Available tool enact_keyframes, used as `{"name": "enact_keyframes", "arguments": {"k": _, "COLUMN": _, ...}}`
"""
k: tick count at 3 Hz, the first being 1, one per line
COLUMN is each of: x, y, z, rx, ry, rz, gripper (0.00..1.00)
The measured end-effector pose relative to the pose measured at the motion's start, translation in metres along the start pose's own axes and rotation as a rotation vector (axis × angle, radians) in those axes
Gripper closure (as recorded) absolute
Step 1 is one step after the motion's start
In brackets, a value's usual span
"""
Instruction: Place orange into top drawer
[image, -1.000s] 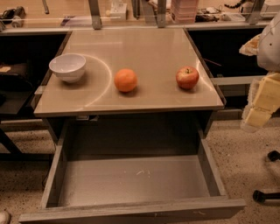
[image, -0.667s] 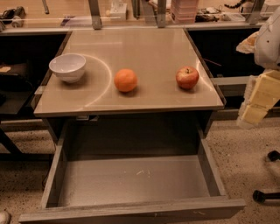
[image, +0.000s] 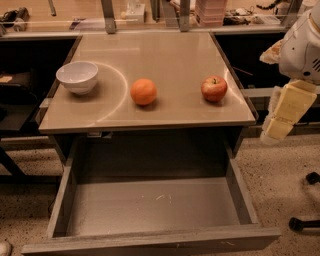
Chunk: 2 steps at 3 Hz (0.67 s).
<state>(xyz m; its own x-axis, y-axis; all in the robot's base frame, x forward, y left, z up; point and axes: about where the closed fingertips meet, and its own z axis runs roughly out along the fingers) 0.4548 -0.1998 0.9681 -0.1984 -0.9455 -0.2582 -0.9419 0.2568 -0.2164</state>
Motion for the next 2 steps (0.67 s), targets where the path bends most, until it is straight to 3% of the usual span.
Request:
{"name": "enact_keyframes", "arguments": {"k": 1, "x": -0.010, "y": -0.001, "z": 0.014, "rx": 0.019, "ry": -0.067, "rz": 0.024, "gripper": 0.00}}
{"name": "enact_keyframes", "arguments": {"k": 2, "x": -0.046, "y": -0.016, "z": 0.041, "rx": 0.034, "ry": -0.223, "rz": 0.059, "gripper": 0.00}}
